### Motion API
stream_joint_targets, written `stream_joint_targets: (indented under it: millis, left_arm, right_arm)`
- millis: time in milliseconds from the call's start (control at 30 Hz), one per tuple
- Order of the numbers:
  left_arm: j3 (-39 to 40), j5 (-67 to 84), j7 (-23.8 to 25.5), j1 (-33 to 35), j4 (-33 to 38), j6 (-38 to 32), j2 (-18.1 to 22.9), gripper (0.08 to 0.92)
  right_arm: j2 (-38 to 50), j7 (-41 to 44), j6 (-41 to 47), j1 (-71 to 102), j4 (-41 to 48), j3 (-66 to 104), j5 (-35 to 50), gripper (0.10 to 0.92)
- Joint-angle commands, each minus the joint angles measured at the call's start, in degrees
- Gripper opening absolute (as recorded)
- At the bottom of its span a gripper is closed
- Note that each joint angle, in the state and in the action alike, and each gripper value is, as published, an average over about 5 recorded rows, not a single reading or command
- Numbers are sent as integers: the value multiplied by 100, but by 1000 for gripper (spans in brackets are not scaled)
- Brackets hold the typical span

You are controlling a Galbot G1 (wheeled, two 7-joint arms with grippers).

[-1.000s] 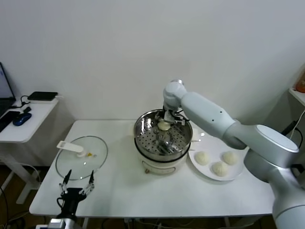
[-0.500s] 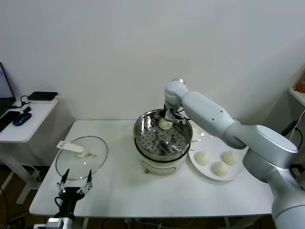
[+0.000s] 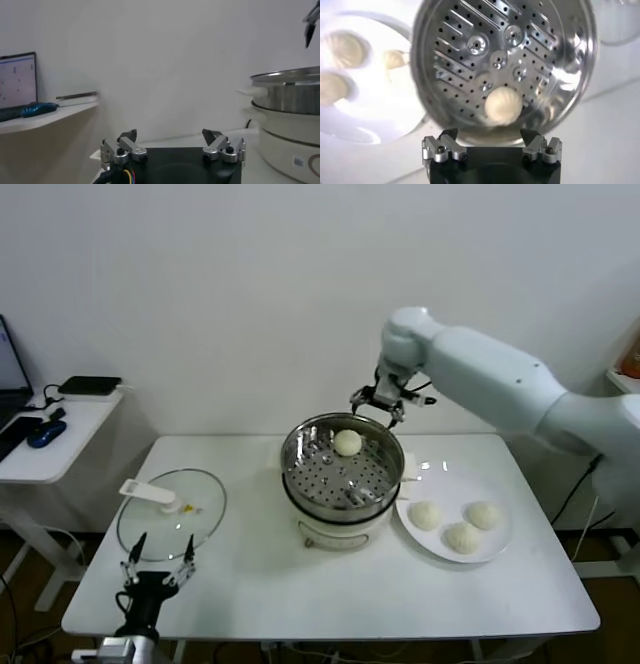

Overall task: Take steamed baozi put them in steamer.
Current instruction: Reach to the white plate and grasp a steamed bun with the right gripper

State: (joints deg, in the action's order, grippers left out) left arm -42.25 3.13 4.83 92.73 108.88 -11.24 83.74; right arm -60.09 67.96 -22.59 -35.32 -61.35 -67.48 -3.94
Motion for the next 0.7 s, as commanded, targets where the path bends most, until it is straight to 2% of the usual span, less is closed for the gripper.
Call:
stream_joint_targets:
  millis: [33, 100, 167, 433, 700]
  left_arm:
    - [46, -32, 1, -24, 24, 15, 5, 823]
    - [69, -41, 0, -33, 32, 20, 10, 823]
    - [91, -50, -1, -40, 37, 21, 17, 823]
    - [83, -63, 2, -5, 100, 6, 13, 823]
    - [42, -52, 0, 36, 91, -22, 12, 823]
  right_arm:
    - [1589, -190, 2183, -1169, -777, -1809, 3395, 823]
    - [1906, -299, 2662, -1086, -934, -1931, 3856, 823]
    - [2143, -377, 2943, -863, -1003, -1872, 3947, 823]
    - [2565, -231, 3201, 490, -664, -1028, 3097, 823]
    - [2184, -332, 3224, 1591, -282, -217, 2403, 823]
